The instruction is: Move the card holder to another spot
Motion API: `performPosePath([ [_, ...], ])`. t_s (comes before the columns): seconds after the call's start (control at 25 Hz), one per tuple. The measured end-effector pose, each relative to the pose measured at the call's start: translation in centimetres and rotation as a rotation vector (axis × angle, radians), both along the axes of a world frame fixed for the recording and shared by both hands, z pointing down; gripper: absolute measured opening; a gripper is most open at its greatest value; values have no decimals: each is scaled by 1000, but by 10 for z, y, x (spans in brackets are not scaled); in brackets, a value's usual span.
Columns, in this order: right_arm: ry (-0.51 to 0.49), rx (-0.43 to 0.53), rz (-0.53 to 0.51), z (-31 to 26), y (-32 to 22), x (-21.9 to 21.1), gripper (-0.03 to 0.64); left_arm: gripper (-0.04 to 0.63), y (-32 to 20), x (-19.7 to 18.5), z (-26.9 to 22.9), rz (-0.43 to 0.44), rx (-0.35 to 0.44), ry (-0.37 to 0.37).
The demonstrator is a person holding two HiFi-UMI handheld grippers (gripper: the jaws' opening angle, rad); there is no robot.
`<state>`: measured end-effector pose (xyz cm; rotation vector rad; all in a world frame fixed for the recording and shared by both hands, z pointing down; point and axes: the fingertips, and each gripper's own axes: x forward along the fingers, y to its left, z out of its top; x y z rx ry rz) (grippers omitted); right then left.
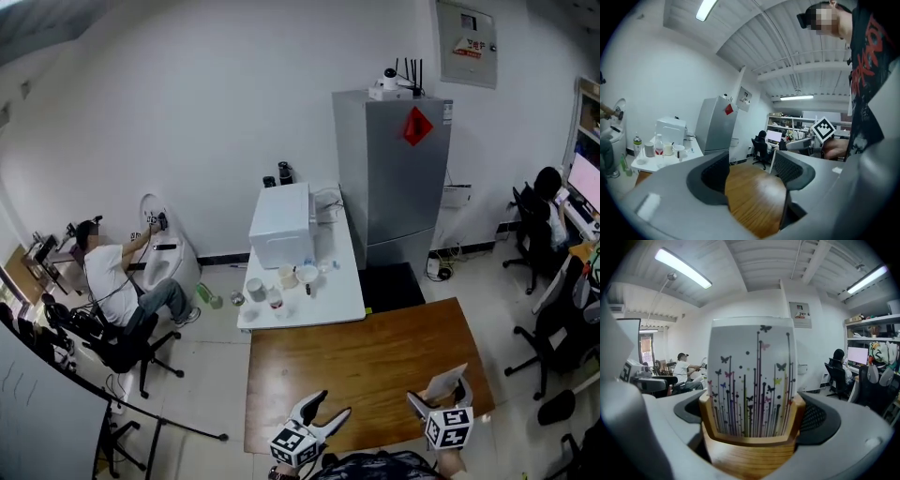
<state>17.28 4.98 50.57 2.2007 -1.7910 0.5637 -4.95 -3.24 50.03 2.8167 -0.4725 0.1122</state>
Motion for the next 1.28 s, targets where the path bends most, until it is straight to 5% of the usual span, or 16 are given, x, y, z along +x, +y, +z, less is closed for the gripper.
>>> performPosePath([
  [0.28,-14,42,-9,-10,-3,2,574,313,-5,5,-16,-27,-41,111],
  [0.68,-67,23,-84,16,-15,-33,574,311,6,-33,13,-174,-93,70],
  [1.04,-148,48,-353,46,-97,-143,574,301,-33,-89,35,-350,-111,26],
  [1.28,-118,60,-456,131,-185,-215,573,295,-40,-147,57,-424,-102,-24],
])
